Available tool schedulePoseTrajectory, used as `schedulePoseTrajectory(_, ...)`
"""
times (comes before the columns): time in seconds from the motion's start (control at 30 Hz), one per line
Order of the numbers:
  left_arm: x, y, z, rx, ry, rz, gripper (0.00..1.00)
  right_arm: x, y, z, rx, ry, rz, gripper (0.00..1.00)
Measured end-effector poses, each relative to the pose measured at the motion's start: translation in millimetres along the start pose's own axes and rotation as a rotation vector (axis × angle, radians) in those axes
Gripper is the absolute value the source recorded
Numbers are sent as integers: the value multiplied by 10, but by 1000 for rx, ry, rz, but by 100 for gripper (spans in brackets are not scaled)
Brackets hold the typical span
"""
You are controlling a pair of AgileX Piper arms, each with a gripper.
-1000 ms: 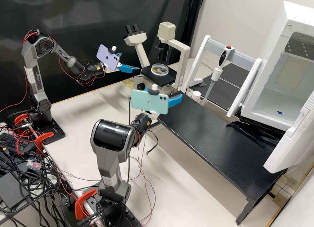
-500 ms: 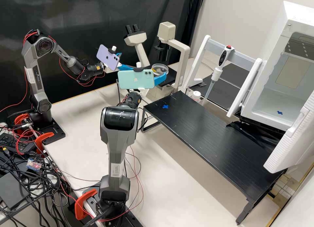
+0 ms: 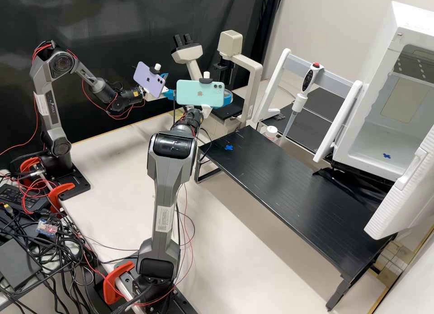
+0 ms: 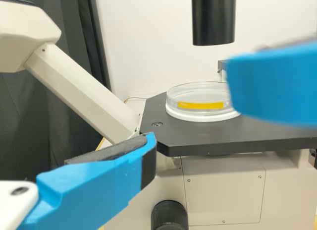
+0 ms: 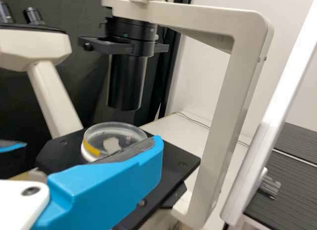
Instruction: Move the petri dish to the bench
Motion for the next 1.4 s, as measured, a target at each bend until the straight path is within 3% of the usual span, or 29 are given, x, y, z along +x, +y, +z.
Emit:
schedulePoseTrajectory(0.2, 0, 0, 0, 0, 0, 0, 100, 239, -25, -38, 9, 0, -21, 100)
schedulePoseTrajectory(0.47, 0, 0, 0, 0, 0, 0, 100, 493, -83, -25, -6, -49, -25, 100)
schedulePoseTrajectory(0.67, 0, 0, 0, 0, 0, 0, 100, 680, -124, 0, 23, -90, -19, 100)
schedulePoseTrajectory(0.87, 0, 0, 0, 0, 0, 0, 100, 730, -194, 55, 20, -100, -29, 100)
schedulePoseTrajectory(1.03, 0, 0, 0, 0, 0, 0, 100, 703, -202, 150, 42, -114, -34, 100)
schedulePoseTrajectory(1.4, 0, 0, 0, 0, 0, 0, 100, 605, -300, 352, 7, -148, 2, 100)
